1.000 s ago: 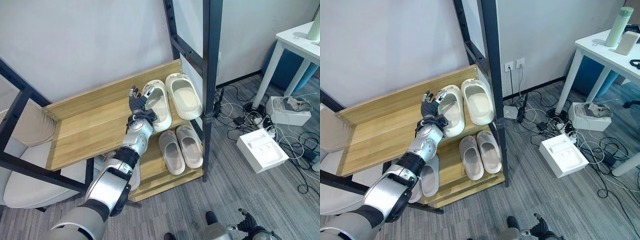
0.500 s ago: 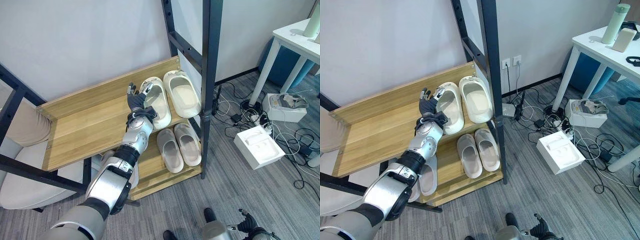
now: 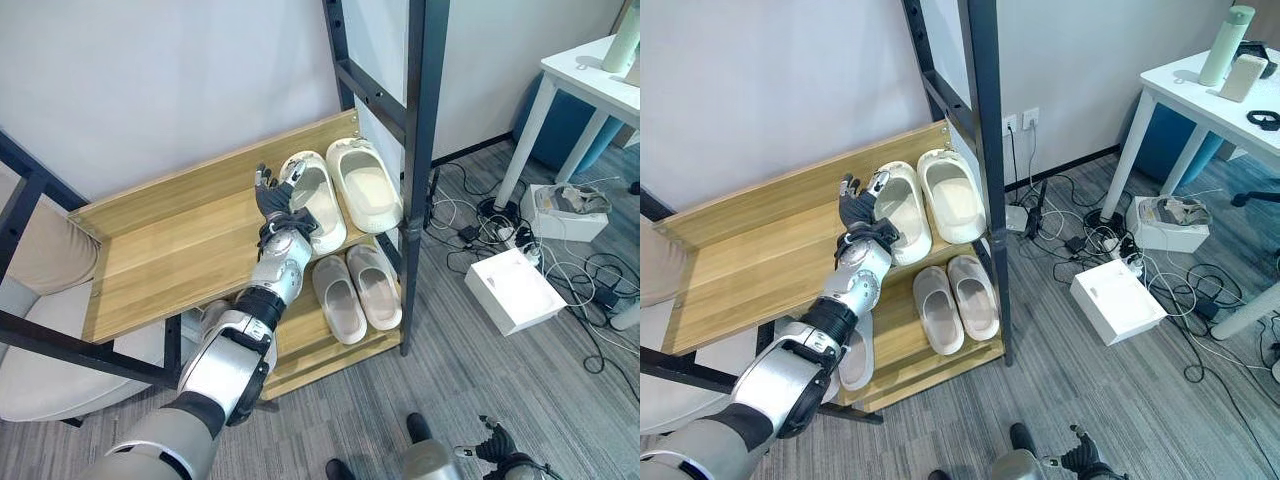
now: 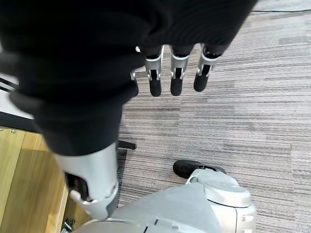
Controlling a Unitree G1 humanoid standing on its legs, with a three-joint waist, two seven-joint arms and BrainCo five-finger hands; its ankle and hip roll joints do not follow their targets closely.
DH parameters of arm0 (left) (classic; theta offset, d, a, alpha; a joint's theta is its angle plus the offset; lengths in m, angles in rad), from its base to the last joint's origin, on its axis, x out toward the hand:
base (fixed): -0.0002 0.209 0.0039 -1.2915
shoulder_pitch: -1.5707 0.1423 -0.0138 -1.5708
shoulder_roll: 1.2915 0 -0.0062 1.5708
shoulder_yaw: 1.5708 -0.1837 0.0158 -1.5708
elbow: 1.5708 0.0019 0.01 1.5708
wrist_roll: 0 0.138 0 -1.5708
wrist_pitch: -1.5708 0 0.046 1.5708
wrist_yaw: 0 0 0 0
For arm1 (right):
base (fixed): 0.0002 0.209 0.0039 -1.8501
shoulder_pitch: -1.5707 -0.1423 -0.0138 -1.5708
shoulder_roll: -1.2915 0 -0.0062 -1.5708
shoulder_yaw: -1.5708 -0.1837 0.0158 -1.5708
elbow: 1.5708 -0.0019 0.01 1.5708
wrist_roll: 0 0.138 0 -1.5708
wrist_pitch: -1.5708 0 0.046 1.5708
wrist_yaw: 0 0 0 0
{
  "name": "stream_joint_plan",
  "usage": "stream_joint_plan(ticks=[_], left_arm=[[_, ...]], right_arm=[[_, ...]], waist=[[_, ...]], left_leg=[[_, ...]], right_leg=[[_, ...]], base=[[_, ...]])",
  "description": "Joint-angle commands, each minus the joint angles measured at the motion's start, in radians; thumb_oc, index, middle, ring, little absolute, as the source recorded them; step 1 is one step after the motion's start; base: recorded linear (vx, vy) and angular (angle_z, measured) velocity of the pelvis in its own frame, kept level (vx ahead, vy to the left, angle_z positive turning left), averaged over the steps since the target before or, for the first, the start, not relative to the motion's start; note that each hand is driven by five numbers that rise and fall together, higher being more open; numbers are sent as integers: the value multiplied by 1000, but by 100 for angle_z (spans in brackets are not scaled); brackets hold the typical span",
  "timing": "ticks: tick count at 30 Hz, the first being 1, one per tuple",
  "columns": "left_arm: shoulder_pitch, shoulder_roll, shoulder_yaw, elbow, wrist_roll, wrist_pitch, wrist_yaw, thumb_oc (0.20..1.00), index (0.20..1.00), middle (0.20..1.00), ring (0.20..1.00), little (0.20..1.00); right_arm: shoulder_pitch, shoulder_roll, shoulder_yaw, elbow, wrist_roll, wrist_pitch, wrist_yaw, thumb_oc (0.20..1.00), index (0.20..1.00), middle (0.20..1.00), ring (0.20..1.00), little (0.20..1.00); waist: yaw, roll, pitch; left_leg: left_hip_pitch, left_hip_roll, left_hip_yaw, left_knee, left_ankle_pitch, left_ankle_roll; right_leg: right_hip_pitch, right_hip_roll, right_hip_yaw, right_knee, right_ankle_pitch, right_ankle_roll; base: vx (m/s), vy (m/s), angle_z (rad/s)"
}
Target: Arrange the slippers neatly on the shoe rack.
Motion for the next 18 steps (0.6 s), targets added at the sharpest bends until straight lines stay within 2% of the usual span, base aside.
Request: stream_joint_plan(ticks=[1, 10, 14, 18], left_arm=[[-163, -217, -36, 121, -59, 34, -47, 1000, 1000, 1000, 1000, 1000], [-211, -232, -32, 146, -28, 40, -27, 1000, 1000, 1000, 1000, 1000], [-214, -207, -47, 178, 21, 67, -37, 1000, 1000, 1000, 1000, 1000], [-206, -178, -74, 186, 89, 94, -42, 1000, 1000, 1000, 1000, 1000]], right_arm=[[-6, -26, 23, 11, 21, -29, -20, 1000, 1000, 1000, 1000, 1000], [-17, -42, 19, 33, 38, -36, -23, 1000, 1000, 1000, 1000, 1000], [-17, -46, 14, 55, 42, -39, -19, 1000, 1000, 1000, 1000, 1000], [-18, -39, 14, 72, 42, -44, -21, 1000, 1000, 1000, 1000, 1000]], waist=[[-119, 4, 8], [-142, 2, 4], [-149, 2, -1], [-138, 1, -6]], left_leg=[[72, 53, -10, 1, -7, -73], [83, 62, 10, 1, -6, -77], [84, 67, 18, 1, -5, -78], [84, 69, 10, 1, -3, -79]], right_leg=[[21, 79, -23, 14, -62, 7], [20, 88, -1, 15, -62, 8], [16, 93, 5, 16, -62, 6], [21, 94, -2, 16, -64, 5]], base=[[-19, -14, -4], [-11, -23, -5], [-5, -27, -1], [-2, -29, -2]])
